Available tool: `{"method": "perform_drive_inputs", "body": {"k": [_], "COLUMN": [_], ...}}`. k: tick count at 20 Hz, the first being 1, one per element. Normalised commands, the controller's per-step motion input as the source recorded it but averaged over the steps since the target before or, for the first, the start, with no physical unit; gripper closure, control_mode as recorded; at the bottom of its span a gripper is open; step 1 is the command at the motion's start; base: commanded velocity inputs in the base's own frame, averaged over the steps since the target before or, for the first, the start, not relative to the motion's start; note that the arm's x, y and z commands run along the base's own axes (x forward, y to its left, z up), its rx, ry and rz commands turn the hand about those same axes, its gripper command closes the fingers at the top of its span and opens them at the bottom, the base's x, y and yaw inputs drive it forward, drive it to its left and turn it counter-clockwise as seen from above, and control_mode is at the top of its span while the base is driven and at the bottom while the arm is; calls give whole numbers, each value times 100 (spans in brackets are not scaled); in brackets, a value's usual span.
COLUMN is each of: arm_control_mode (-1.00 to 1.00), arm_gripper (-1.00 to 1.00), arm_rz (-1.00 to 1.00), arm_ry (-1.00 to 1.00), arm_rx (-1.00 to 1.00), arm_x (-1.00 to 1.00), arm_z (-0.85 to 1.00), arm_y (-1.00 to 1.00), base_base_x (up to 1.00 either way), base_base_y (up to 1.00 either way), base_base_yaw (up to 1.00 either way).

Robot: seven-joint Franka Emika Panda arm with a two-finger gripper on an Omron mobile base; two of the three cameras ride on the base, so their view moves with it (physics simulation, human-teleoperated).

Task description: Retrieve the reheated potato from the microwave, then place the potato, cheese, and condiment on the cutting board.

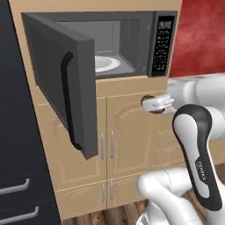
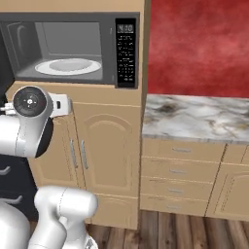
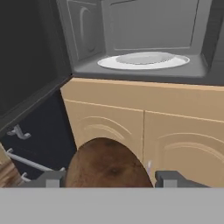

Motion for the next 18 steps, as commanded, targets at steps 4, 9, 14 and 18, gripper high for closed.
{"method": "perform_drive_inputs", "body": {"k": [4,9,14,18], "arm_control_mode": [100,100,100,100], "arm_gripper": [100,100,100,100], "arm_rz": [0,0,0,0], "arm_ry": [0,0,0,0], "arm_rx": [0,0,0,0], "arm_x": [0,0,0,0], "arm_z": [0,0,0,0], "arm_y": [0,0,0,0], "base_base_x": [11,22,31,41], "base_base_y": [-76,-76,-73,-67], "base_base_yaw": [-1,0,0,0]}}
